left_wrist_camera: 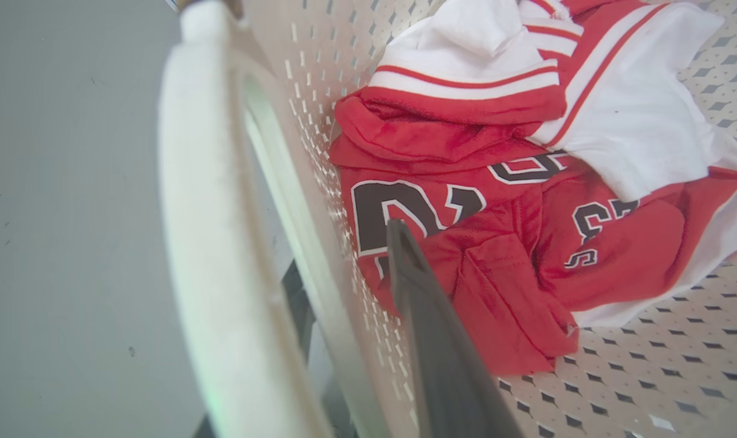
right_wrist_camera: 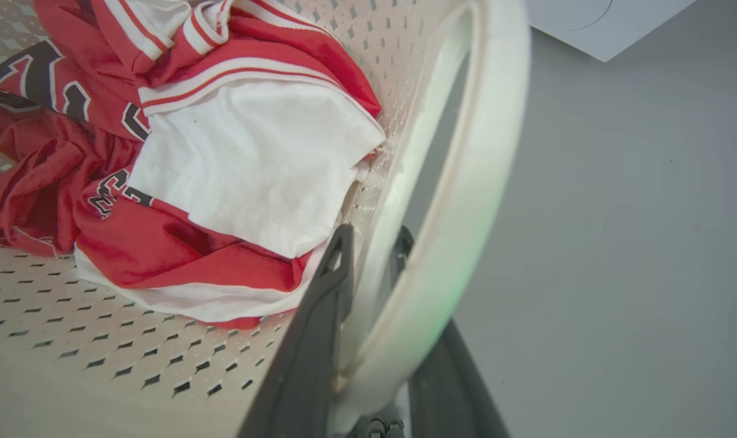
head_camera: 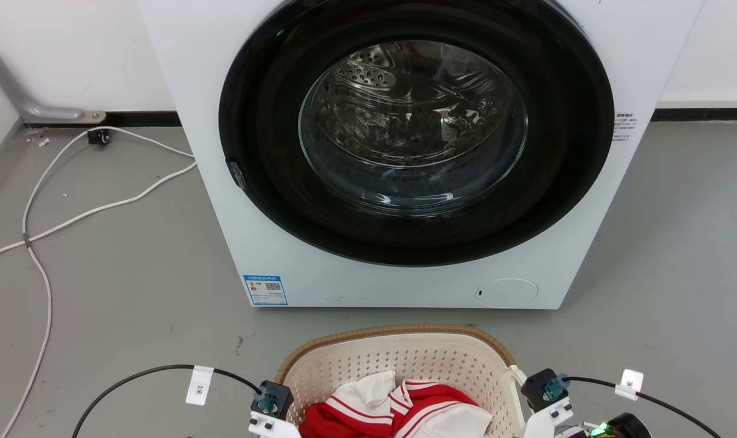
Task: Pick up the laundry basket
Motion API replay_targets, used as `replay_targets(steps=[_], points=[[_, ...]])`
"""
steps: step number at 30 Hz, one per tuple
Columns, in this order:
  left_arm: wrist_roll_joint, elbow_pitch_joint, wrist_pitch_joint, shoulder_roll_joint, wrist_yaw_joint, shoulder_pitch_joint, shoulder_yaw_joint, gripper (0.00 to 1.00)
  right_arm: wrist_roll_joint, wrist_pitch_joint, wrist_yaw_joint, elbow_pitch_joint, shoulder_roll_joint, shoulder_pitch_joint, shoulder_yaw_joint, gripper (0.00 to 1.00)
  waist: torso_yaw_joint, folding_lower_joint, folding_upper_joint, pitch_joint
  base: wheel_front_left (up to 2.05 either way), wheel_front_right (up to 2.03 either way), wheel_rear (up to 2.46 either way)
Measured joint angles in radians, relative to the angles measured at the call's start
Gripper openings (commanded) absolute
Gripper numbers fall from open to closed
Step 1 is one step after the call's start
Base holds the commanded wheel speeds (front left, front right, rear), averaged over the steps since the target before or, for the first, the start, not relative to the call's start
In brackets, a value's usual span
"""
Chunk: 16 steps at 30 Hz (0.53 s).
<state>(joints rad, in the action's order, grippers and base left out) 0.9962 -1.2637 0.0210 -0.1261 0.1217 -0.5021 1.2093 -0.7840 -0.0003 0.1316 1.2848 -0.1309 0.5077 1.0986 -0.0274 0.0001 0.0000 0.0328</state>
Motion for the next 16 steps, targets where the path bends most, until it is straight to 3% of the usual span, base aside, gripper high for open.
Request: replay_targets(steps=[16], points=[[0.028, -0.002, 0.005, -0.001, 0.0, -0.002, 0.026, 0.0, -0.026, -0.004, 0.0, 0.001, 0.0, 0.0, 0.018, 0.0, -0.002, 0.0, 0.0, -0.001, 0.0, 0.0, 0.0]])
